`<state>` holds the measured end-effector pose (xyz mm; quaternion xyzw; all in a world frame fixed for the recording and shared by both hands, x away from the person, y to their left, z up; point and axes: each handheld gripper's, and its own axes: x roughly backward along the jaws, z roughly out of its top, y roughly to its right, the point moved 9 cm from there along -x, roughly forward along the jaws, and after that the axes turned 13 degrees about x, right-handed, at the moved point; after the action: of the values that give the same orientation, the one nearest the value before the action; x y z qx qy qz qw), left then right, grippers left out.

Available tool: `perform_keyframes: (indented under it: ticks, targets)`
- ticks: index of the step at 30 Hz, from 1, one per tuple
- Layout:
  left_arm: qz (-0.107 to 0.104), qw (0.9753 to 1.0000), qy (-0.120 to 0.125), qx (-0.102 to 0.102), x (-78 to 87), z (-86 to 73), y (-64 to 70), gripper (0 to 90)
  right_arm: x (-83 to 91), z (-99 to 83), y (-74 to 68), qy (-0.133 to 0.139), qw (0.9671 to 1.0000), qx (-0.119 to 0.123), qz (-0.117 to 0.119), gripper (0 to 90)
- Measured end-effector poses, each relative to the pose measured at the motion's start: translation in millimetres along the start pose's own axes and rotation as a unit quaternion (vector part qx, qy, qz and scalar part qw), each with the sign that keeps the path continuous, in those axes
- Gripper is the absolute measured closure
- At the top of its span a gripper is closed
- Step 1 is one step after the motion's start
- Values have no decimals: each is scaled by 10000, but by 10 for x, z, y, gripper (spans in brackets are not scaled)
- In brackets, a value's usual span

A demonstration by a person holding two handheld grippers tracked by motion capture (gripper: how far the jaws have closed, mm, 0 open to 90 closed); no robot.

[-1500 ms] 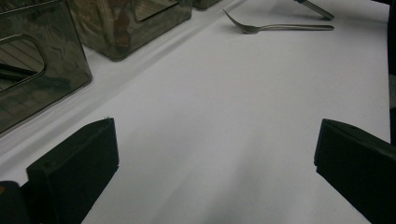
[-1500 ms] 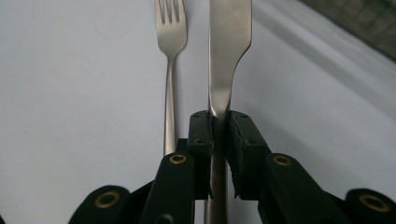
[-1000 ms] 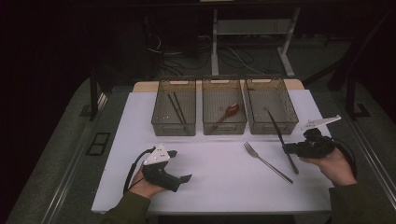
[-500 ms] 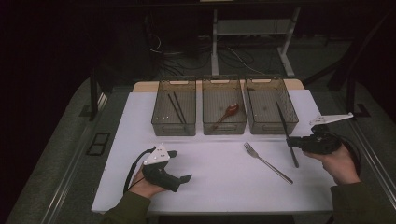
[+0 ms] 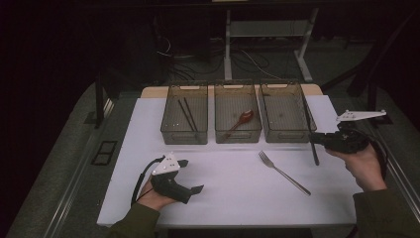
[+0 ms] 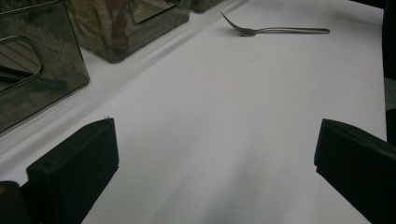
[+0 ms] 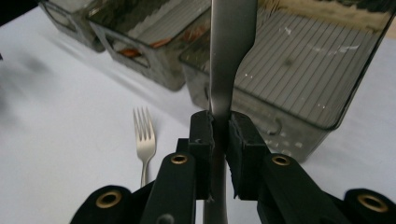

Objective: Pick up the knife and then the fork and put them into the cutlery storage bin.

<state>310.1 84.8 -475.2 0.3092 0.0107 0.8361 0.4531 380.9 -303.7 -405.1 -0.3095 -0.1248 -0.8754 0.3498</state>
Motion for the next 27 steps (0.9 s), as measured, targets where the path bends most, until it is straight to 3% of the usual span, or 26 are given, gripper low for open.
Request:
perform_keyframes:
  ticks: [5,15,21,27]
  targets:
    - [-4,10000,-8,-3,-1,0,0,0,7,202,104,195,9998,-57,-92,806]
    - [-24,10000,-7,-15,0,2,9,0,-73,607,304,314,9991,-4,-296,806]
    - [-34,10000,1,-33,0,3,1,0,-246,747,453,192,9989,56,-435,806]
    - [-30,9999,-1,-105,-3,17,-35,0,-445,765,646,20,9984,-28,-557,805]
